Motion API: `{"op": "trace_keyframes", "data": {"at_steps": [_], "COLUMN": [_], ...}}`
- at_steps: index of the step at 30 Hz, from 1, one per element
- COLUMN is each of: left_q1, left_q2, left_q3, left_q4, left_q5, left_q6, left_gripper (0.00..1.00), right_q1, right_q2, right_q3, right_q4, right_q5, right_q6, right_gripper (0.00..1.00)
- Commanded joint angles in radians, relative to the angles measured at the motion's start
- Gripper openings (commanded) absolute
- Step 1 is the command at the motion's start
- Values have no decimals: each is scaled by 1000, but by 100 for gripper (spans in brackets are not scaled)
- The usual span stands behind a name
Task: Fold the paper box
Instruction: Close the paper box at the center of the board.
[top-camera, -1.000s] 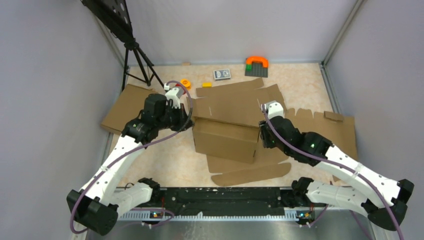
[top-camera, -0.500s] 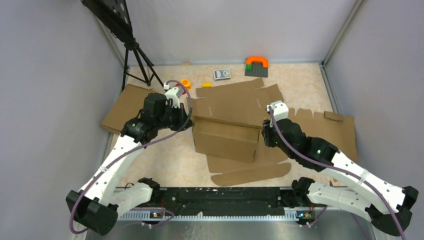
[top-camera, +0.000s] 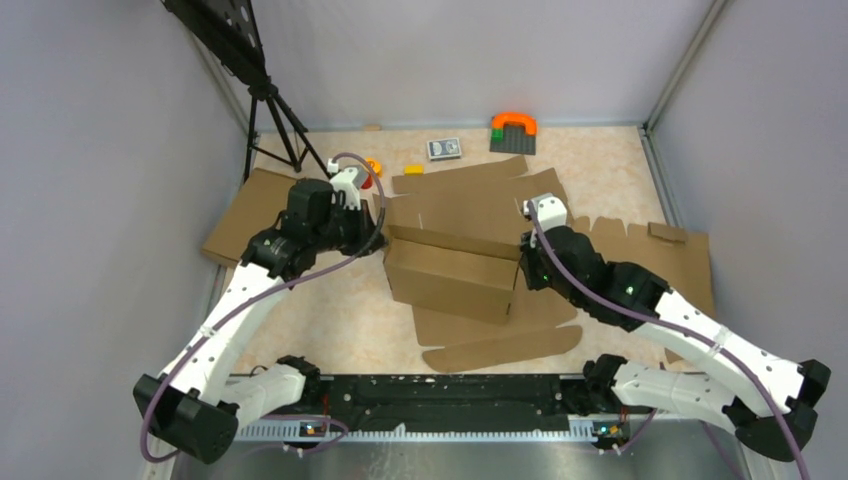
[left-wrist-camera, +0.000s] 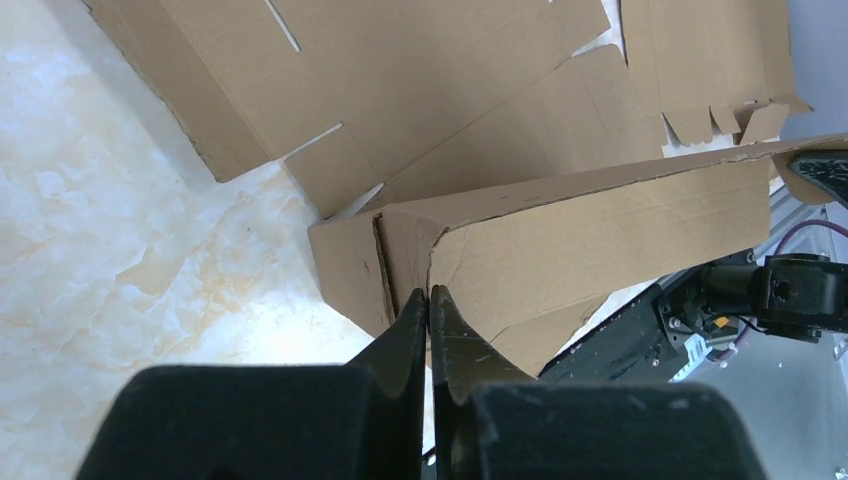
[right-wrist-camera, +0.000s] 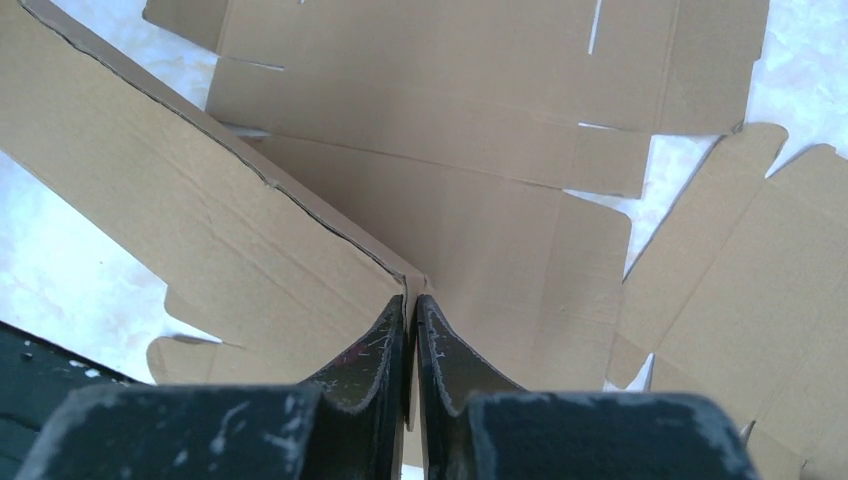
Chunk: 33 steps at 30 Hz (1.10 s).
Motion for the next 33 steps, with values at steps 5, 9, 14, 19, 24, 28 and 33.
{"op": "trace_keyframes", "data": {"at_steps": [5,9,14,19,24,28,33], "left_q1": [-2,-2,-2,-2,-2,-4,-5], "left_q2": [23,19,16,34,43,41,30], "left_q3": [49,46,60,80,81,74,50], "left_q4": [0,-2,-18,-41,-46,-44,-26], "left_q5": [21,13,-6,-7,2,30,31], "left_q6": [0,2,26,45,54,33,23], "left_gripper": [0,0,0,0,0,0,0], "right_q1": [-6,-6,-6,-6,-7,-7,-7], "right_q2": [79,78,84,111,145,140,121], "right_q3": [130,123,138,160,171,156,124], "right_q4": [-63,-77,-110,-141,-157,-141,-114], "right_q5": [-22,15,74,136,171,186,201], "right_q6": [125,166,241,298,372,391,444], "right_gripper": [5,5,8,8,6,5,4]}}
